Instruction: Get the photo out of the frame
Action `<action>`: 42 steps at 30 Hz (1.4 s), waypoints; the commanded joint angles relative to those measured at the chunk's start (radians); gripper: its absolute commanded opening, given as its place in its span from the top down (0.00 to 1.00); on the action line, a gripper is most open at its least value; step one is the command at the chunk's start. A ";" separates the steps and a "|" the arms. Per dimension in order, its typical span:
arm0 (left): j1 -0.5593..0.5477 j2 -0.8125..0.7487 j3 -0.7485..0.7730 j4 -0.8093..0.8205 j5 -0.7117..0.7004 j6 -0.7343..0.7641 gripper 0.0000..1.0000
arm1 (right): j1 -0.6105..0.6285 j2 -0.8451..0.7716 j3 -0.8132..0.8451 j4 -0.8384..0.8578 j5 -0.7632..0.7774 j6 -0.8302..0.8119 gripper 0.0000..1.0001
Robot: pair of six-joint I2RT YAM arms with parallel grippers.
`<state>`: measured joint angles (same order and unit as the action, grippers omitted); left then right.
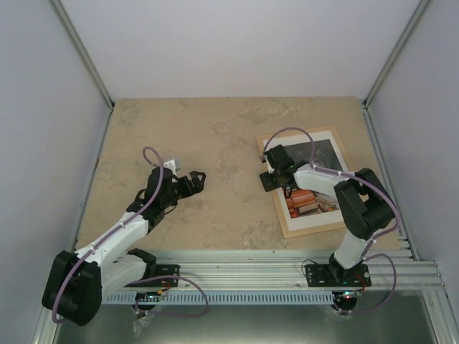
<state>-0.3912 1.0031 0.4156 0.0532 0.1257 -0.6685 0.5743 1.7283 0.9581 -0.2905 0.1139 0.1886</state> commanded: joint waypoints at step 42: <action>-0.005 -0.052 -0.044 0.029 -0.011 -0.037 0.01 | 0.196 0.251 0.383 0.090 -0.050 0.217 0.55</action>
<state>-0.3912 0.9657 0.3801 0.0864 0.1425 -0.6960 0.7998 2.0735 1.3933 -0.2535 0.1051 0.4370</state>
